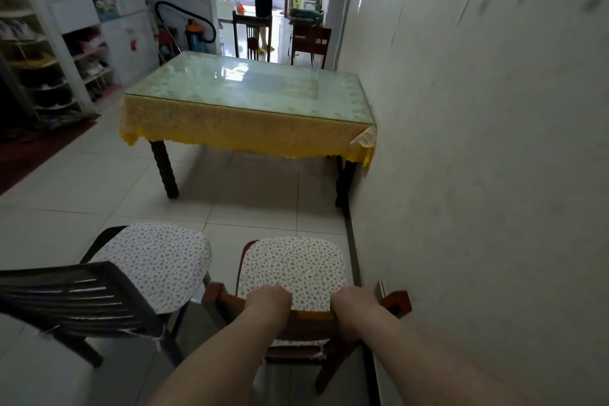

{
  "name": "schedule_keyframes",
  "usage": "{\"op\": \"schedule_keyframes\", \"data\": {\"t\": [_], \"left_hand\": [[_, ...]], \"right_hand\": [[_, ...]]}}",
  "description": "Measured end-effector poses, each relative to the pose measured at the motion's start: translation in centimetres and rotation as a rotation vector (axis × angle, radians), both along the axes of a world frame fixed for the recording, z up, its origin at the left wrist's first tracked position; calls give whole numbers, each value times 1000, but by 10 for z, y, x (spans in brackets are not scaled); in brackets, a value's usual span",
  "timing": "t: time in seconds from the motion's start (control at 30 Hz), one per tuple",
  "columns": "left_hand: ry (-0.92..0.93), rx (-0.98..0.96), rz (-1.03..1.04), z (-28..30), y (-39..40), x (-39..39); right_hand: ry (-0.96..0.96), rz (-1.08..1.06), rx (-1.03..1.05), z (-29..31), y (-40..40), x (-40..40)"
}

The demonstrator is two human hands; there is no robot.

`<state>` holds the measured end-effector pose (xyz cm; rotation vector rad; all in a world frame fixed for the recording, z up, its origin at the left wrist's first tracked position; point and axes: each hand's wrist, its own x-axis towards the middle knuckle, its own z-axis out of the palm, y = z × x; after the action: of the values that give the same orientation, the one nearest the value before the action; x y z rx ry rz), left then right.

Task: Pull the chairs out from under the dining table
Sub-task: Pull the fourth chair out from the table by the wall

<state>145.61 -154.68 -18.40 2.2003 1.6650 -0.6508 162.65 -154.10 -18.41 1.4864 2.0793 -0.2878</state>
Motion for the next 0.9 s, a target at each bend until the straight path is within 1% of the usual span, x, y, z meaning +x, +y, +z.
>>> {"op": "schedule_keyframes", "data": {"t": [0.3,0.67,0.9], "left_hand": [[6,12,-40,-9,-10,-3],[10,-34,-50,-17,-19,-3],[-11,-43,-53,-18,-17,-5]], "right_hand": [[-11,-26,-5,-3,-14,-3],[-38,-54,-37,-12,-25,-7],[-23,-66,-57,-11,-25,-6]]}}
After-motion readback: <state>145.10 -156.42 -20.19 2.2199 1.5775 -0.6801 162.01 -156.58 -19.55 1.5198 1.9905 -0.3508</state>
